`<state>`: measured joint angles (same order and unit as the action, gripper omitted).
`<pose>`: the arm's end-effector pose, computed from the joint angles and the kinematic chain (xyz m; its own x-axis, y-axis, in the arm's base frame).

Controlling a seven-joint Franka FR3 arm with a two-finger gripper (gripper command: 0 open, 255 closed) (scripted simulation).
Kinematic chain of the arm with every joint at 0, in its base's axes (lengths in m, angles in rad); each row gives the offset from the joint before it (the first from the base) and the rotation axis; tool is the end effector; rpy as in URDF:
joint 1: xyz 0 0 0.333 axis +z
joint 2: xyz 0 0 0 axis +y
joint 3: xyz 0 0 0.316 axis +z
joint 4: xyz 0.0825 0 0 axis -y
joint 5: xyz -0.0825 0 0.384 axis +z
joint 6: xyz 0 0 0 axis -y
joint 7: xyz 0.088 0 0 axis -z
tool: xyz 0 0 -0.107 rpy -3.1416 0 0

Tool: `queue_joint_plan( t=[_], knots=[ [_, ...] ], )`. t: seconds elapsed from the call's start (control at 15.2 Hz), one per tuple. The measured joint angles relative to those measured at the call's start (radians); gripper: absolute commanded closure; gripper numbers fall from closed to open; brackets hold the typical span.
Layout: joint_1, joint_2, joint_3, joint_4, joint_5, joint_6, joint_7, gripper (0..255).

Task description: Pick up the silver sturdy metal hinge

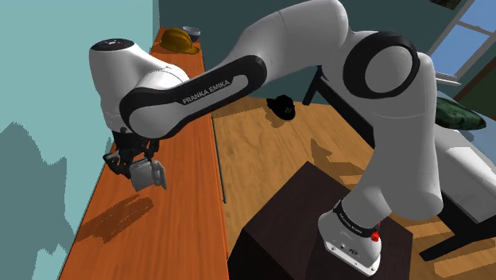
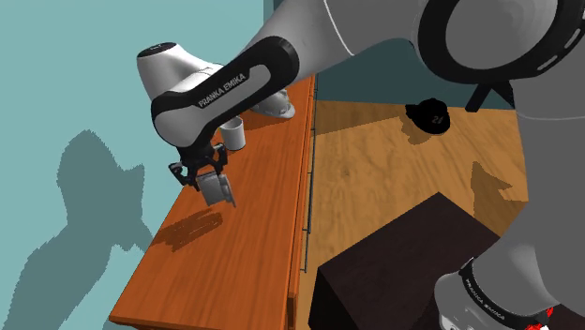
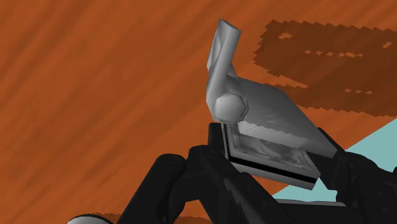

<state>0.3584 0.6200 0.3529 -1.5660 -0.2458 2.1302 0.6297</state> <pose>0.5563 0.4182 0.2966 0.9880 0.1541 -0.0079 0.1542 -0.9880 0.0106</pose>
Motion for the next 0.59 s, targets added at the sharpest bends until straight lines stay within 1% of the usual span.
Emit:
queue_joint_plan(
  t=[0.59],
  knots=[
    [-0.005, -0.048, 0.013, 0.044, 0.021, -0.089, -0.013, 255]
  ],
)
